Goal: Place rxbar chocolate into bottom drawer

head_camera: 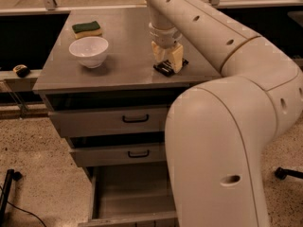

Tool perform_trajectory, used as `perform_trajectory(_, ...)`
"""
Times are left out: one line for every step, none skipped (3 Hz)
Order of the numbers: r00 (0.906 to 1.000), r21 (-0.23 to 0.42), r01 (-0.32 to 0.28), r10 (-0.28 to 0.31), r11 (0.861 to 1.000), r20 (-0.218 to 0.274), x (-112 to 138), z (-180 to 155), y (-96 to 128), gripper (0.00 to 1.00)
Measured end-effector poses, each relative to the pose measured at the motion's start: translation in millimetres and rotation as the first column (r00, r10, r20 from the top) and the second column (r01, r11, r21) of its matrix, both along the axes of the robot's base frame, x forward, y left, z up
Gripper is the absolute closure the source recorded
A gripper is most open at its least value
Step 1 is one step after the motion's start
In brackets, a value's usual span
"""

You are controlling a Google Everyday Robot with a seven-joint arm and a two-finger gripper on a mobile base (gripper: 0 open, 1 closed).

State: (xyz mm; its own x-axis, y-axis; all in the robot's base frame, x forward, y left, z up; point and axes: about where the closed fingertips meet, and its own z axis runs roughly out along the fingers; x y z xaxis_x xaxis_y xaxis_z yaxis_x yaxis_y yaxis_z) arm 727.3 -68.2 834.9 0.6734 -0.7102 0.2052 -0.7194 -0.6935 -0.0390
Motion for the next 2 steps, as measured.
perform_trajectory(1.0000,0.015,-0.001,0.001,1.000,-0.003,-0.4,2.4,-0.1,0.82)
perform_trajectory(1.0000,0.042,-0.001,0.001,0.999,-0.009,-3.2,3.7,-1.1,1.00)
